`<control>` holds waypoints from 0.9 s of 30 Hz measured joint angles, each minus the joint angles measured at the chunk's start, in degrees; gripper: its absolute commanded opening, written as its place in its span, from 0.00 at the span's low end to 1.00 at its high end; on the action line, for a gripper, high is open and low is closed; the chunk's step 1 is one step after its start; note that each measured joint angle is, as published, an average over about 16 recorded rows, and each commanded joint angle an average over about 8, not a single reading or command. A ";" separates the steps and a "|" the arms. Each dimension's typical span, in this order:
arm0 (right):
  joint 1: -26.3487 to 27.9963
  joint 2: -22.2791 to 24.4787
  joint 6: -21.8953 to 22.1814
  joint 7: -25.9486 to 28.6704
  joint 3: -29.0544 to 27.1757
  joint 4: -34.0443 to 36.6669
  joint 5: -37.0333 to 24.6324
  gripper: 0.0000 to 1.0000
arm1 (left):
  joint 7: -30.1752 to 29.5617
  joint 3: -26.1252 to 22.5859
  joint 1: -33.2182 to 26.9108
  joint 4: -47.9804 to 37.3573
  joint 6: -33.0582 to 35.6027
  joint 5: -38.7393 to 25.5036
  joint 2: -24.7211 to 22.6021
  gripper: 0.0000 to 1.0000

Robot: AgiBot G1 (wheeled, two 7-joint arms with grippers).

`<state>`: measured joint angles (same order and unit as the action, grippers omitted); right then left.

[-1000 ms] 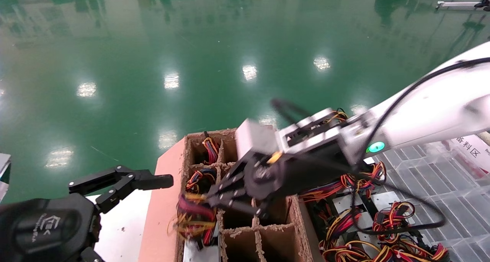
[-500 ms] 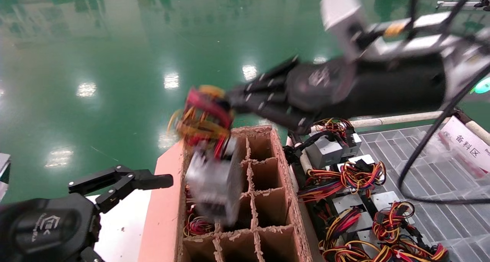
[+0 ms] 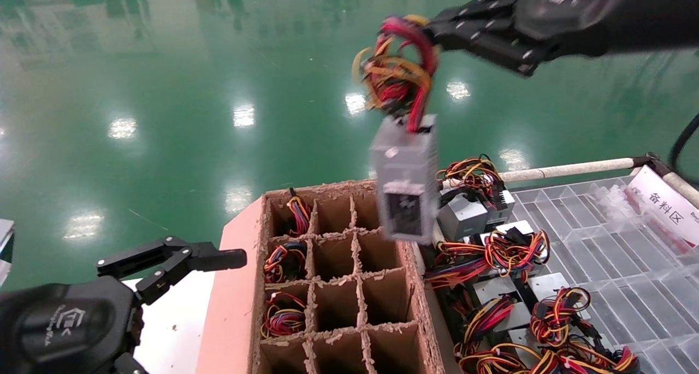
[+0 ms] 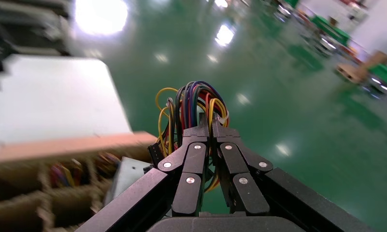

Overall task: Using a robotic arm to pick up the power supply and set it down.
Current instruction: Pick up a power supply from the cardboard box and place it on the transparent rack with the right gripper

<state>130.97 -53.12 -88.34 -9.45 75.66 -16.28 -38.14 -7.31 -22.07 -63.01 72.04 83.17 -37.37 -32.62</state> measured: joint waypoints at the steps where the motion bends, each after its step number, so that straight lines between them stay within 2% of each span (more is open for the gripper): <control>1: 0.95 -0.06 0.38 -0.46 0.43 0.99 -0.90 0.00 | 0.00 0.00 0.00 0.00 0.00 0.00 0.00 1.00; 14: 9.20 -2.29 8.89 -7.44 7.38 10.69 -13.38 0.00 | 0.00 0.00 0.00 0.00 0.00 0.00 0.00 1.00; 20: 9.85 -3.35 13.94 -10.83 10.43 13.28 -18.21 0.00 | 0.00 -0.01 0.00 0.00 0.00 0.00 0.00 1.00; 27: 8.17 -4.19 19.53 -13.97 12.82 15.16 -21.81 0.00 | 0.00 -0.01 0.00 0.00 0.00 0.00 0.00 1.00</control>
<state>139.15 -57.30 -68.82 -23.42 88.48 -1.12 -59.95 -7.31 -22.08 -63.01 72.04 83.17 -37.37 -32.62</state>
